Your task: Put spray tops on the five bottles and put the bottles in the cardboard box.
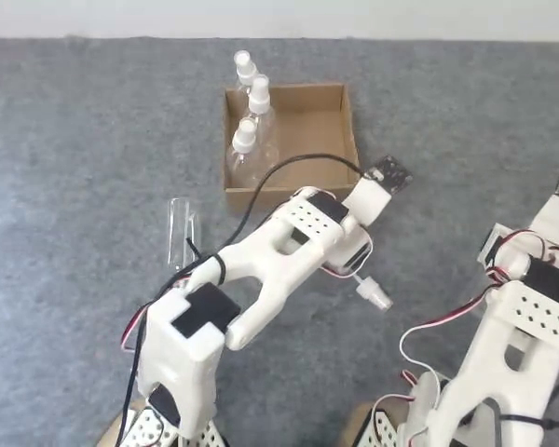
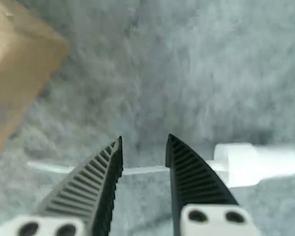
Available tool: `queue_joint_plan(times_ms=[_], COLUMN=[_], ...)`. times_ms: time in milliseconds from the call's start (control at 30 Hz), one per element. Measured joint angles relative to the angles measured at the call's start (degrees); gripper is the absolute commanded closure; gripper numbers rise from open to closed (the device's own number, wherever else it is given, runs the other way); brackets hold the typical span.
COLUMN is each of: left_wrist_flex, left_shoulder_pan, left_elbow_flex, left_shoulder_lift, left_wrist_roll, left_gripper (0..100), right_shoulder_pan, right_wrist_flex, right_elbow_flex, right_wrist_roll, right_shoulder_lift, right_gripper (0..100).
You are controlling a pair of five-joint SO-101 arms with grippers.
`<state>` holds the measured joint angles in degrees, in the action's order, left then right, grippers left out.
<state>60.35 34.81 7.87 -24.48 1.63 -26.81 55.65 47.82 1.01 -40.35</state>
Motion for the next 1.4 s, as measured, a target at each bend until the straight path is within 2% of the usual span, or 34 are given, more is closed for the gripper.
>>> queue_joint_plan(times_ms=[200,467,667,800,933,1067,1200,1400], left_wrist_flex=[8.62,18.20,21.98,22.86,22.86,20.40,19.69,16.97], left_shoulder_pan=[0.09,0.09,0.09,0.00,0.18,0.18,0.09,0.26], left_elbow_flex=[-0.44,-0.53,-0.53,-0.53,3.08,7.47,7.82,7.82], left_shoulder_lift=[-0.09,-0.09,-0.09,0.26,7.21,13.89,15.47,15.91], left_wrist_roll=[0.00,-0.09,-0.09,-0.70,-0.70,-0.53,2.02,7.12], left_gripper=[91,91,91,91,90,84,80,80], right_shoulder_pan=[-0.09,-0.09,-1.76,-2.99,-3.60,-5.71,-6.68,-8.00], right_wrist_flex=[0.00,0.00,-0.79,-1.67,-2.46,-2.55,-2.55,-2.55], right_elbow_flex=[0.00,0.00,0.00,0.00,0.00,0.00,0.00,0.00], right_wrist_roll=[0.00,0.00,0.00,0.00,0.00,0.00,0.00,0.00], right_shoulder_lift=[0.00,0.00,0.00,0.00,0.00,0.00,0.00,0.00], right_gripper=[91.9,91.9,91.9,91.9,91.9,91.9,91.9,91.9])
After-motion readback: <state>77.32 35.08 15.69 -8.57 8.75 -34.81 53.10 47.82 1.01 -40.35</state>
